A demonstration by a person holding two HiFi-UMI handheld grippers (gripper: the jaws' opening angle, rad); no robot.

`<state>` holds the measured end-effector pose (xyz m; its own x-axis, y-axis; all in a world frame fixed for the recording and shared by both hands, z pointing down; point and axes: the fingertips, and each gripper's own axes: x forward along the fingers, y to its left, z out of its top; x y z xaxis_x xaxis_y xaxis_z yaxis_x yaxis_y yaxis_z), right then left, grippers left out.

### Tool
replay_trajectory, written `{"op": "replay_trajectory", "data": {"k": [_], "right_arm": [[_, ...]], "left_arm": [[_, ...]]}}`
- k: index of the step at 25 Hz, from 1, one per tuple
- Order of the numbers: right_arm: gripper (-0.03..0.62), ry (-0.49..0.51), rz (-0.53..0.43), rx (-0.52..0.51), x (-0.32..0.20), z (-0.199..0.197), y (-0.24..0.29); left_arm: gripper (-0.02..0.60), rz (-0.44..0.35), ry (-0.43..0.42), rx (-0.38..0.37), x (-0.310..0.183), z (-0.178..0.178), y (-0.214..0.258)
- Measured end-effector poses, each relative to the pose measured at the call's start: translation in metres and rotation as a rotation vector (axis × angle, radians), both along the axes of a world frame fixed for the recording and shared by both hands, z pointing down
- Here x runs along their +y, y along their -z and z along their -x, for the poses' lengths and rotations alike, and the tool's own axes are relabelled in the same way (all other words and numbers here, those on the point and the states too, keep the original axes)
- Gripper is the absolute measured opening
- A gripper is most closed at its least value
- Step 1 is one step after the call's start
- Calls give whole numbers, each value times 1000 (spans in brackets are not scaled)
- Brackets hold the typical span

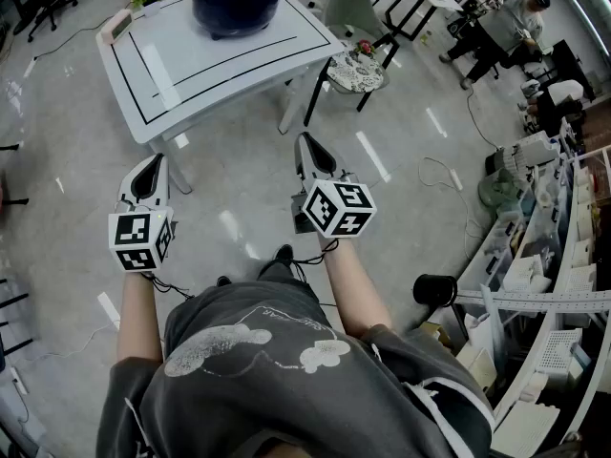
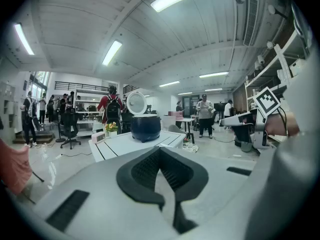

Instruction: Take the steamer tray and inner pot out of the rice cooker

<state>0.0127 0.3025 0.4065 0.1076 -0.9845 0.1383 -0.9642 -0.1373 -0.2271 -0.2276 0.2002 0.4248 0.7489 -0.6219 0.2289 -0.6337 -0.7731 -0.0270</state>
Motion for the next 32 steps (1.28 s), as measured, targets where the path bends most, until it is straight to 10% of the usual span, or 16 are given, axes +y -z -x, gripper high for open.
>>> {"op": "replay_trajectory", "data": {"k": [22,25,32], "right_arm": [[40,6,-64,5,10,34,7],[263,41,-76,-11,3,26,5],[305,87,-27,-35,-46,-31,-17]], "left_arm": [[17,41,-32,91,15,14,-7],[257,49,-35,97,8,-3,-13],[384,69,-32,41,-25,-59,-24]]}}
